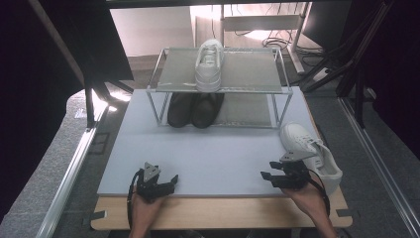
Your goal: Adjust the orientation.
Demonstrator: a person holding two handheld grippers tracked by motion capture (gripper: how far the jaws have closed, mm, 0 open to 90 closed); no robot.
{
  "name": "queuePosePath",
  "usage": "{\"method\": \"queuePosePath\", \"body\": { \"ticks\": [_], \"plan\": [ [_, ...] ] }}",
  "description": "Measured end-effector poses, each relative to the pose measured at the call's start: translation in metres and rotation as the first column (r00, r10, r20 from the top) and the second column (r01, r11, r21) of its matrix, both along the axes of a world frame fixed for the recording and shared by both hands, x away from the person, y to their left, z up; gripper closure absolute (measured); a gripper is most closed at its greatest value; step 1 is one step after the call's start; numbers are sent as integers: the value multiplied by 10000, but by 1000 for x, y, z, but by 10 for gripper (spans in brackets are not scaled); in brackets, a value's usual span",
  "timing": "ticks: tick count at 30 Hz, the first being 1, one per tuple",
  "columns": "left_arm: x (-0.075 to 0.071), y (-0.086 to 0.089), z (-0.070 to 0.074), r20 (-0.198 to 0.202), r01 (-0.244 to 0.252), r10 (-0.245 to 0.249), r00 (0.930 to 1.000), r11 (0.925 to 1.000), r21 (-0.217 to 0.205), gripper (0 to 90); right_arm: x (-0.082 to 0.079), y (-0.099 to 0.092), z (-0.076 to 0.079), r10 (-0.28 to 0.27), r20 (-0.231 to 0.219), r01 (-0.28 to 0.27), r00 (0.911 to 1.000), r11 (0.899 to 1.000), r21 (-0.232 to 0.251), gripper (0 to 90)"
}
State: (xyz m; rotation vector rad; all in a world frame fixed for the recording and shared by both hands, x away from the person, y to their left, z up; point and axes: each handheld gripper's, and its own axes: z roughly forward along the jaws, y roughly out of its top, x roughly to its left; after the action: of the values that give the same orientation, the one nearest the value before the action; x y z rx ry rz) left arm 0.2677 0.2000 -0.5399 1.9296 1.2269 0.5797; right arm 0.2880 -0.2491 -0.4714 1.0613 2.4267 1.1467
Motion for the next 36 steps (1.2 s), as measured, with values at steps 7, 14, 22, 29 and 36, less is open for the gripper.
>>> {"method": "queuePosePath", "body": {
  "ticks": [7,14,22,29,36],
  "plan": [
    [0,0,0,1,-2,2,10000,10000,2,144,-7,-17,6,-455,-109,451,9989,9983,-378,719],
    [0,0,0,0,-1,1,10000,10000,0,144,-11,-33,16,-811,-377,795,9960,9959,-430,870],
    [0,0,0,-10,6,-6,10000,10000,15,144,-14,-54,37,-1417,-259,1403,9896,9890,-471,897],
    [0,0,0,-7,3,-3,10000,10000,8,143,-8,-73,54,-2020,-23,2016,9794,9778,-581,898],
    [0,0,0,-8,6,-6,10000,10000,6,143,6,-93,66,-2543,0,2539,9671,9656,-557,897]
  ]
}}
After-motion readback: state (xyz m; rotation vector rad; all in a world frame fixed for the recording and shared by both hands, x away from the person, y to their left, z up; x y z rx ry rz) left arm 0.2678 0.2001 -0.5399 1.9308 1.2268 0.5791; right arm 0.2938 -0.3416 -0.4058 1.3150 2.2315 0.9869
